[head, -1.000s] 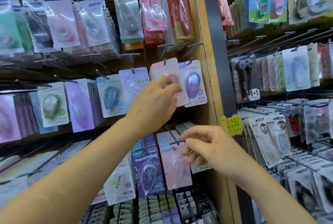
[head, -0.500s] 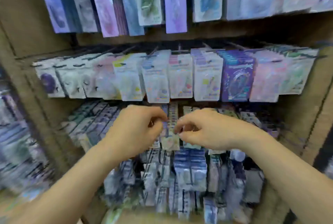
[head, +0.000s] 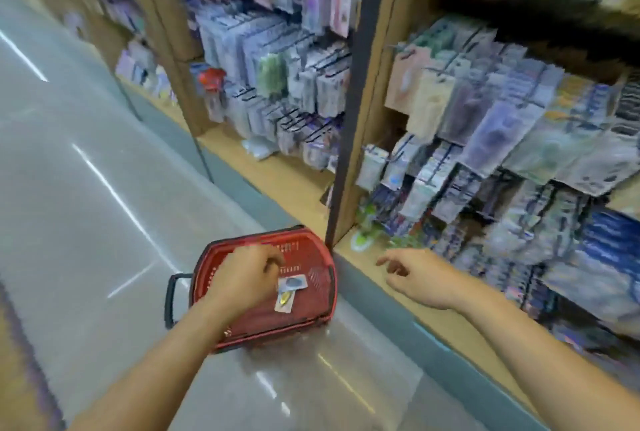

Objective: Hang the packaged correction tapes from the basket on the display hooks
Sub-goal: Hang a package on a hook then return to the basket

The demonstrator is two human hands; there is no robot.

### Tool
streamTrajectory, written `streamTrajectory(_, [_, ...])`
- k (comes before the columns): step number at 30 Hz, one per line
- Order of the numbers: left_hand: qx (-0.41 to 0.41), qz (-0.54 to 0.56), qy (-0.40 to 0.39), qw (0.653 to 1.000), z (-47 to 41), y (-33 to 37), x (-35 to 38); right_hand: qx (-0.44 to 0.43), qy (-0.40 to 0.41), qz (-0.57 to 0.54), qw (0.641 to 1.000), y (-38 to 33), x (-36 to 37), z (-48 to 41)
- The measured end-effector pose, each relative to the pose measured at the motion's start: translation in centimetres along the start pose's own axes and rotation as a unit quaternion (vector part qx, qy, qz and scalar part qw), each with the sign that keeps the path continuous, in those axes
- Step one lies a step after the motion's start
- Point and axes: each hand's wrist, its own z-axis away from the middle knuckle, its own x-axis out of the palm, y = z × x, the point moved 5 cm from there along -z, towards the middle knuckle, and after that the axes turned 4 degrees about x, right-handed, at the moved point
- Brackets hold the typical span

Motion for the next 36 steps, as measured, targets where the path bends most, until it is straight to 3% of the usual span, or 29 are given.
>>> streamTrajectory(6, [-0.212, 0.021, -0.054, 0.976, 4.3, -15.0, 4.6, -0.004, -0.076, -0.010, 0.997, -3.6, 9.1, -9.6])
streamTrajectory(11, [-0.289, 0.033, -0.104, 0.951, 4.0, -21.7, 8.7, 0.014, -0.093, -0.044, 0.995, -3.5, 13.4, -17.3])
streamTrajectory(15, [-0.323, 0.052, -0.114, 0.938, 1.5, -25.1, 11.8, 0.091, -0.090, -0.214, 0.968, -2.0, 17.4, -24.8])
streamTrajectory(18, [-0.326, 0.060, -0.136, 0.934, -1.6, -27.9, 14.8, 0.184, -0.095, -0.330, 0.921, -0.5, 21.5, -30.4])
streamTrajectory(22, [-0.309, 0.077, -0.139, 0.938, -6.8, -31.8, 20.6, 0.257, -0.089, -0.385, 0.882, 0.9, 27.1, -37.3])
streamTrajectory(28, [-0.207, 0.050, -0.220, 0.952, -17.3, -41.4, 39.8, 0.240, -0.085, -0.326, 0.910, 5.4, 41.7, -51.8])
streamTrajectory(33, [-0.217, 0.038, -0.290, 0.931, -21.0, -48.5, 56.8, 0.153, -0.075, -0.149, 0.974, 8.5, 51.2, -61.7])
streamTrajectory(36, [-0.231, 0.067, -0.280, 0.929, -23.5, -49.1, 64.0, 0.071, -0.071, -0.060, 0.993, 9.1, 55.1, -66.6])
